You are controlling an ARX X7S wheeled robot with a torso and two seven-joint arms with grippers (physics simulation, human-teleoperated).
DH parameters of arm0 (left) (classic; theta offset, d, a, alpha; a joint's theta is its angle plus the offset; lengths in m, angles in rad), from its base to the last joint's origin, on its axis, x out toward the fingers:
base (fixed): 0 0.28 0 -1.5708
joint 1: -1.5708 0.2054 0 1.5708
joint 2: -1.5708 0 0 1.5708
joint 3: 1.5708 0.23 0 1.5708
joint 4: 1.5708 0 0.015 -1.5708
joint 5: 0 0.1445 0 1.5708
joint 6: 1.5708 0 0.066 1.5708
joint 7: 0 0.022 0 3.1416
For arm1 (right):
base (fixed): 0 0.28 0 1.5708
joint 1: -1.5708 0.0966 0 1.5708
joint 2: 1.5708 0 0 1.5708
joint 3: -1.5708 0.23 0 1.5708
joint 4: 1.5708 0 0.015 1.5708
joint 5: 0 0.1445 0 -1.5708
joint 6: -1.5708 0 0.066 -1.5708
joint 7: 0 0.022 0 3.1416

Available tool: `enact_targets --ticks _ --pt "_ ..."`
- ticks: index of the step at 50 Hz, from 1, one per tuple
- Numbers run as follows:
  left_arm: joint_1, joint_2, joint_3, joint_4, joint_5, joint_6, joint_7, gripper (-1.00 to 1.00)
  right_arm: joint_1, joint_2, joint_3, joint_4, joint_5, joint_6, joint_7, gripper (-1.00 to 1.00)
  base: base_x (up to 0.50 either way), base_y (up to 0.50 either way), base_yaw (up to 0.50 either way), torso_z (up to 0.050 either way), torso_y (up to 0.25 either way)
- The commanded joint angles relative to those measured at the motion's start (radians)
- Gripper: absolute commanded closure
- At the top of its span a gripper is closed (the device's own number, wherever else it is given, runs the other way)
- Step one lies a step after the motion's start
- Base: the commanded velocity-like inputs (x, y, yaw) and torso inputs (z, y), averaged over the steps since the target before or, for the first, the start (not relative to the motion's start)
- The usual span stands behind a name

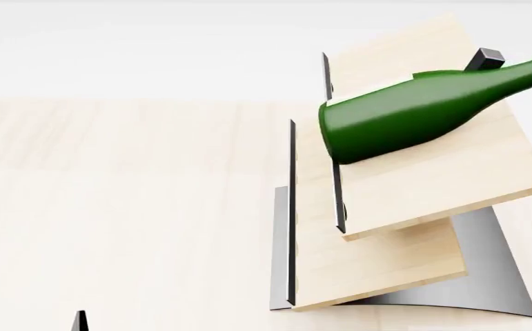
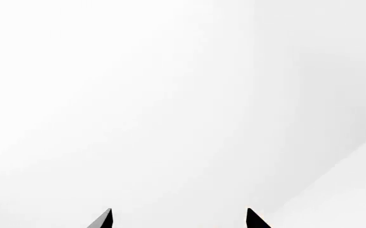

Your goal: Put the wine bottle on the wine rack.

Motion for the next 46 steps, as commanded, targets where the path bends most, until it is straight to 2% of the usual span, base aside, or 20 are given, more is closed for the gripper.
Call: enact_targets --ticks 1,5,7,16,29,38,46 --pt "0.001 -0.002 0.002 0.000 0.000 0.003 -0.003 -1.00 -0.109 0.010 0.120 -0.173 -0.180 -0.093 0.049 -1.00 0.00 0.00 0.00 0.000 0.000" --pt "0.000 -0.001 0.004 0.002 0.002 0.000 -0.003 -1.00 -0.152 0.001 0.199 -0.226 -0.202 -0.117 0.062 -1.00 0.00 0.00 0.00 0.000 0.000" --pt "0.000 -0.001 0.005 0.001 0.002 0.001 -0.003 -1.00 -0.178 -0.002 0.241 -0.262 -0.291 -0.128 0.104 -1.00 0.00 0.00 0.00 0.000 0.000" --pt "-0.001 -0.003 0.006 0.000 0.001 0.002 -0.005 -1.00 -0.266 -0.042 0.464 -0.403 -0.291 -0.154 0.126 -1.00 0.00 0.00 0.00 0.000 0.000" --pt "0.000 -0.006 0.005 0.003 0.000 0.004 -0.010 -1.00 -0.318 -0.115 0.664 -0.485 -0.248 -0.183 0.125 -1.00 0.00 0.00 0.00 0.000 0.000" --pt "-0.003 -0.005 0.008 0.000 0.001 0.003 -0.011 -1.00 -0.341 -0.187 0.861 -0.559 -0.170 -0.233 0.134 -1.00 0.00 0.00 0.00 0.000 0.000" --pt "-0.005 -0.006 0.009 -0.007 0.000 0.009 -0.013 -1.00 -0.373 -0.201 0.951 -0.584 -0.110 -0.233 0.131 -1.00 0.00 0.00 0.00 0.000 0.000"
